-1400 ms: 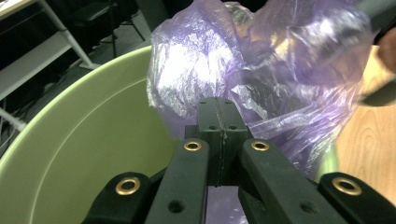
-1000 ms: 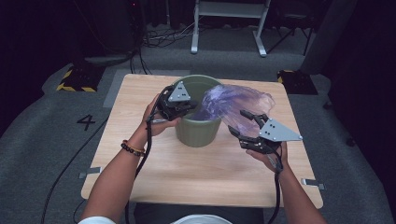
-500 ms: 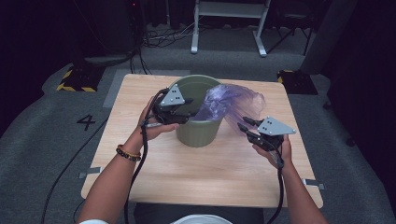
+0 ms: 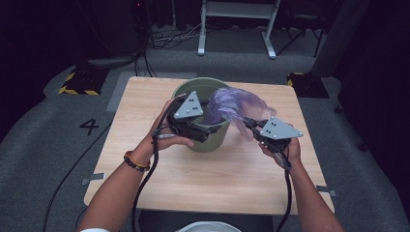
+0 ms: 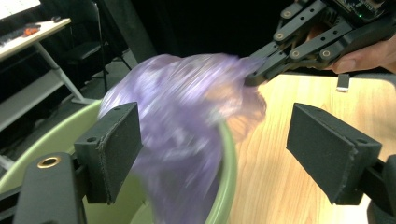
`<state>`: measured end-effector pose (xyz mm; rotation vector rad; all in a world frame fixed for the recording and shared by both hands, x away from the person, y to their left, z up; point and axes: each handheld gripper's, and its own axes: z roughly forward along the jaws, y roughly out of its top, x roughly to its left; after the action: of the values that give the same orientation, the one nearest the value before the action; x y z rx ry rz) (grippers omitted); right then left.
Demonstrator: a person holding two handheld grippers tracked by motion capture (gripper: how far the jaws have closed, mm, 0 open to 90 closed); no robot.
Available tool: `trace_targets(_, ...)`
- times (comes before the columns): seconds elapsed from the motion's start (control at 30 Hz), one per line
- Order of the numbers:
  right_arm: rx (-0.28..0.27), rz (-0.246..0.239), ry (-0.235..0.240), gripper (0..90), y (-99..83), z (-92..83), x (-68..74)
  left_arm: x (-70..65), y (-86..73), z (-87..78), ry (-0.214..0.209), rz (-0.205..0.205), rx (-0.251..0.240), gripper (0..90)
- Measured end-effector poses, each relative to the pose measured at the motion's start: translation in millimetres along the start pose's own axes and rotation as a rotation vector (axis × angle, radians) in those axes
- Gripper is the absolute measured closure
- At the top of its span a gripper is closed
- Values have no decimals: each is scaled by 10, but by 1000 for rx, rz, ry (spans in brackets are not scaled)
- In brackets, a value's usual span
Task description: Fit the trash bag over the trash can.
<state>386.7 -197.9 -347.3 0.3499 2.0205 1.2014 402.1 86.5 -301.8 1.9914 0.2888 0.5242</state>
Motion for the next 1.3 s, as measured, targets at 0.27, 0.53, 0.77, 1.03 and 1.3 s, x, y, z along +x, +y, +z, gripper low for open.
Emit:
trace_targets(0.27,-26,-78,78,880,322,27,86,-32,140,290,54,83,96,469)
trace_targets(0.53,-75,-4,83,625,357,-30,44,109,-17,198,113,60,115,889)
trace_targets(0.77,-96,84,71,432,227,-213,-69,224,-182,-10,138,7,116,891)
trace_targets(1.03,-71,136,141,352,-67,-349,-33,331,-359,-172,186,-43,123,887)
trace_targets(1.3,-11,71,187,481,-130,-255,161,413,-526,-302,207,-104,103,845)
